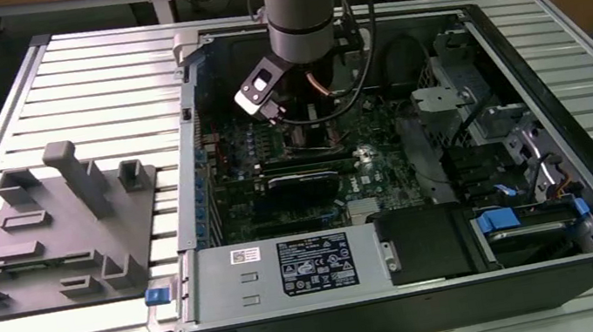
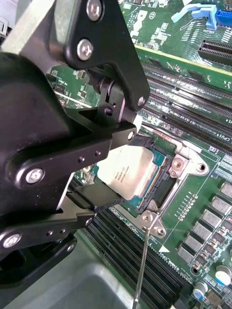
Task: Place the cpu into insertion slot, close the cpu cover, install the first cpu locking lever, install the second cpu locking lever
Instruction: 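Place the cpu into insertion slot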
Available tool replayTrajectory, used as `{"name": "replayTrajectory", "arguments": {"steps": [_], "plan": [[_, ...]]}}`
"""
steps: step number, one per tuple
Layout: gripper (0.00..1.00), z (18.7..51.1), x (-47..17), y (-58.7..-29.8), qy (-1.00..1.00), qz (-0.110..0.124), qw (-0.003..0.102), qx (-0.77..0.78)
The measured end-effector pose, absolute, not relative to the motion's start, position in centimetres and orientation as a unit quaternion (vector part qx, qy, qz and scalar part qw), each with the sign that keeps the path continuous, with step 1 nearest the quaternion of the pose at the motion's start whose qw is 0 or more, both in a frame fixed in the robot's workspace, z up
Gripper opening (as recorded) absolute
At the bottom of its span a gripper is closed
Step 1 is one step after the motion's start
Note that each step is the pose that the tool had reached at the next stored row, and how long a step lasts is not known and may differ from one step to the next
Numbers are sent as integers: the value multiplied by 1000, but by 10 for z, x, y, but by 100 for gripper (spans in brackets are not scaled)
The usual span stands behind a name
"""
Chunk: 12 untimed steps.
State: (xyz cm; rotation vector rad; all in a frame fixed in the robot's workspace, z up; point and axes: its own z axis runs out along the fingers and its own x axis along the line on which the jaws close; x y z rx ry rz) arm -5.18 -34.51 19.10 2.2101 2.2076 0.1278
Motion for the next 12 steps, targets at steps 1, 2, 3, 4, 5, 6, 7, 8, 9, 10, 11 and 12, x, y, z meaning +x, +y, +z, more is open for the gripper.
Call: {"name": "replayTrajectory", "arguments": {"steps": [1, 2, 3, 4, 5, 6, 7, 8, 9, 10, 11, 12], "plan": [[54, 191, -52, -345, 706, 41, 8, 707], [54, 191, -52, -345, 706, 41, 8, 707], [54, 191, -52, -345, 706, 41, 8, 707], [54, 191, -52, -345, 706, 41, 8, 707], [54, 191, -52, -345, 706, 41, 8, 707], [54, 191, -52, -345, 706, 41, 8, 707], [54, 191, -52, -345, 706, 41, 8, 707], [54, 191, -52, -345, 706, 41, 8, 707], [54, 191, -52, -345, 706, 41, 8, 707], [54, 191, -52, -345, 706, 41, 8, 707], [54, 191, -52, -345, 706, 41, 8, 707], [54, 191, -52, -345, 706, 41, 8, 707]]}}
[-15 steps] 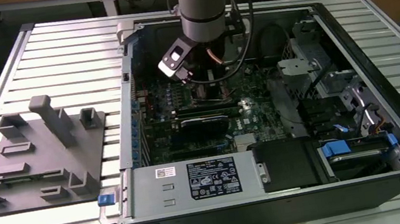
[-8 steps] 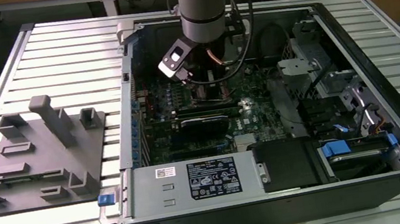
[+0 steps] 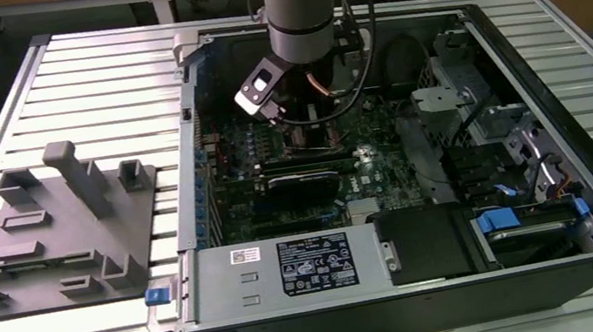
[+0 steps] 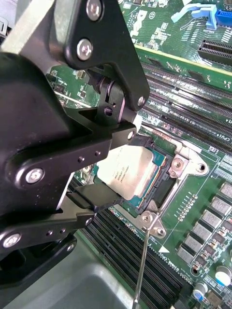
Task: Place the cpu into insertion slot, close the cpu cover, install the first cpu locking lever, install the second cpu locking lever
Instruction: 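Place the cpu into insertion slot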
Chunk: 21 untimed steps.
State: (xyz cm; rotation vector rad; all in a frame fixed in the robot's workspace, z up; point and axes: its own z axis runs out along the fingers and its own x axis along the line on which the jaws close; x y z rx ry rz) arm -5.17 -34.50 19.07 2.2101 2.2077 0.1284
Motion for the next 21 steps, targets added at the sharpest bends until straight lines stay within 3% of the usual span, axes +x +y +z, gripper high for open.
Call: {"name": "replayTrajectory", "arguments": {"steps": [3, 4, 21], "plan": [[55, 190, -52, -345, 706, 42, 7, 707], [61, 190, -52, -345, 706, 42, 7, 707], [61, 195, -51, -345, 706, 41, 7, 707]]}}
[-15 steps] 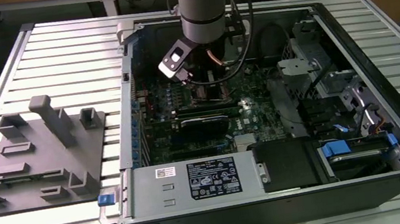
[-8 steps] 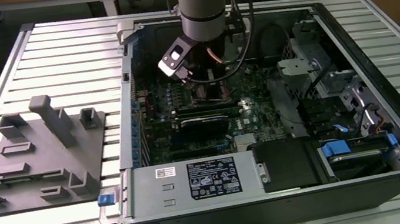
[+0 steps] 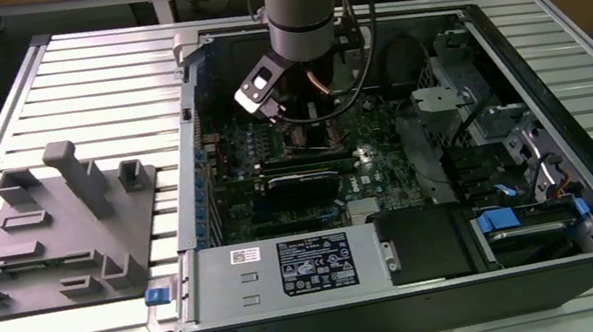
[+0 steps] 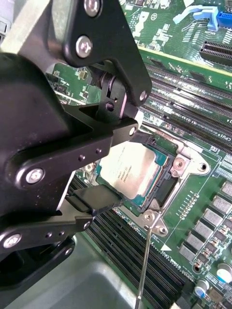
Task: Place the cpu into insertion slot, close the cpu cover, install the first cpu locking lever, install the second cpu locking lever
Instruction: 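Place the cpu into insertion slot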
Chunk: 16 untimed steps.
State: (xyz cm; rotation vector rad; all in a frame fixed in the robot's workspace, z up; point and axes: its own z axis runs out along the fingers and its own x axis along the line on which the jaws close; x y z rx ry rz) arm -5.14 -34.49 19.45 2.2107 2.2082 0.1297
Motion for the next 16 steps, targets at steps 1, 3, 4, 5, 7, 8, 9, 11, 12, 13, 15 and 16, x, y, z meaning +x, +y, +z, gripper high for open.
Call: {"name": "replayTrajectory", "arguments": {"steps": [1, 3, 4, 5, 7, 8, 9, 11, 12, 13, 15, 16], "plan": [[61, 194, -51, -345, 706, 42, 7, 707], [61, 194, -51, -345, 706, 42, 6, 707], [61, 194, -51, -345, 706, 42, 6, 707], [61, 194, -51, -344, 706, 42, 6, 707], [61, 193, -50, -344, 706, 42, 6, 707], [61, 192, -50, -344, 706, 42, 6, 707], [61, 192, -50, -344, 706, 42, 6, 707], [61, 192, -50, -344, 706, 42, 6, 707], [61, 191, -52, -344, 706, 42, 5, 707], [61, 191, -54, -344, 706, 43, 5, 707], [61, 191, -55, -344, 706, 43, 5, 707], [61, 191, -55, -344, 706, 43, 5, 707]]}}
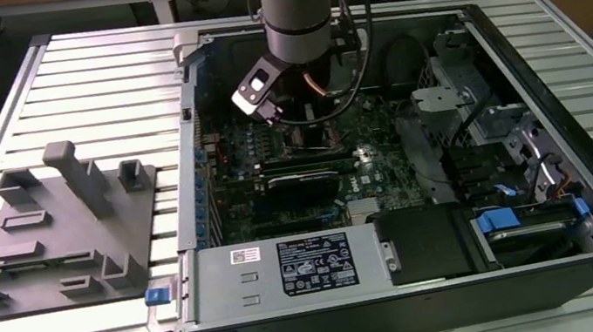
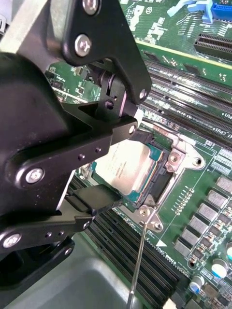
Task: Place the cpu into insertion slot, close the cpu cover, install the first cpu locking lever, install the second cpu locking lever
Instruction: 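Place the cpu into insertion slot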
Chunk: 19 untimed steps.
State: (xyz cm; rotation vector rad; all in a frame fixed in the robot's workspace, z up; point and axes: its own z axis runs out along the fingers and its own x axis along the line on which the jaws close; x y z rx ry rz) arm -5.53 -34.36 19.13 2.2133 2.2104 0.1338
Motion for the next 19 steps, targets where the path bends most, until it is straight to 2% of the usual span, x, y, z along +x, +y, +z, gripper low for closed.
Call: {"name": "replayTrajectory", "arguments": {"steps": [4, 6, 19], "plan": [[61, 191, -55, -344, 706, 42, 6, 707], [55, 192, -55, -344, 706, 42, 6, 707], [54, 191, -58, -344, 706, 43, 5, 707]]}}
